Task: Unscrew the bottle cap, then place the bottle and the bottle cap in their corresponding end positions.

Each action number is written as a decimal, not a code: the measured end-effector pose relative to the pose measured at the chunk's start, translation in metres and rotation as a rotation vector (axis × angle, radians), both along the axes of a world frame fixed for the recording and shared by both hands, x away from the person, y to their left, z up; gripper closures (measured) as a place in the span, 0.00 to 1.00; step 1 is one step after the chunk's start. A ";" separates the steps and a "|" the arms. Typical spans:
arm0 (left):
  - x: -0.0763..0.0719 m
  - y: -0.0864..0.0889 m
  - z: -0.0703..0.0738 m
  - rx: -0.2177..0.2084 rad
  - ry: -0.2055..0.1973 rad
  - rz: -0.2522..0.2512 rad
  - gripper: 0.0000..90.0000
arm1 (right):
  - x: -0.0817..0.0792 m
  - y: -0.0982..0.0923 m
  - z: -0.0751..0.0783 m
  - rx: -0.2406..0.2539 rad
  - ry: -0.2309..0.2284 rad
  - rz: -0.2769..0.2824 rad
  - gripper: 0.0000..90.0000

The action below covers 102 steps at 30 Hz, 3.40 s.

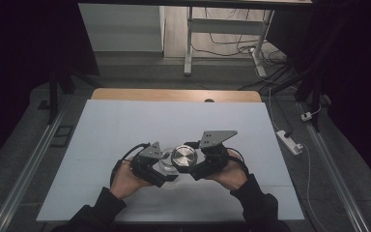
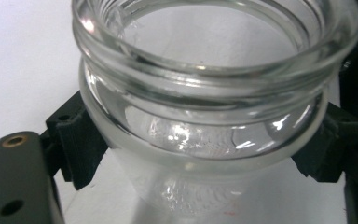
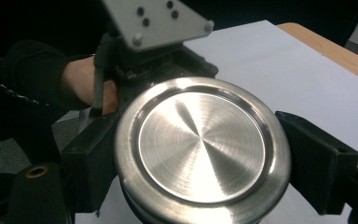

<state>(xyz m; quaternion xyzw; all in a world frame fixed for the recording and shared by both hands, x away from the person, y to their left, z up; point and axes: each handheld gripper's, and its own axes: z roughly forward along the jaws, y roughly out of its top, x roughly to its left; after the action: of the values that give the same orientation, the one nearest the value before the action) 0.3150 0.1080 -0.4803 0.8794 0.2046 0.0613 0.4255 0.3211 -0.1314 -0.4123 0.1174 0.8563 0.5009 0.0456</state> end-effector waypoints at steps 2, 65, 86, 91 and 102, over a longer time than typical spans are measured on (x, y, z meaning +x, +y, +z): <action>0.001 0.001 0.000 -0.004 0.000 0.008 0.17 | 0.000 0.000 0.000 -0.005 0.000 -0.001 0.20; 0.065 -0.014 -0.003 -0.045 -0.065 0.107 0.17 | -0.031 0.007 -0.066 -0.063 0.002 0.019 0.20; 0.093 -0.017 -0.018 -0.041 -0.070 0.161 0.17 | -0.015 0.019 -0.103 -0.104 0.023 -0.009 0.20; 0.098 -0.017 -0.021 -0.039 -0.068 0.174 0.17 | -0.012 0.019 -0.107 -0.107 0.028 -0.015 0.20; 0.106 -0.017 -0.029 -0.028 -0.059 0.203 0.17 | -0.007 0.023 -0.119 -0.153 0.039 -0.014 0.20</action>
<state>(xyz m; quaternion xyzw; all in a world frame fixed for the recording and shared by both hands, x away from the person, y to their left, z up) 0.4207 0.0911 -0.5097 0.8461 0.2809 0.1269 0.4349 0.3137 -0.1086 -0.5315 0.1294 0.8919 0.4314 0.0411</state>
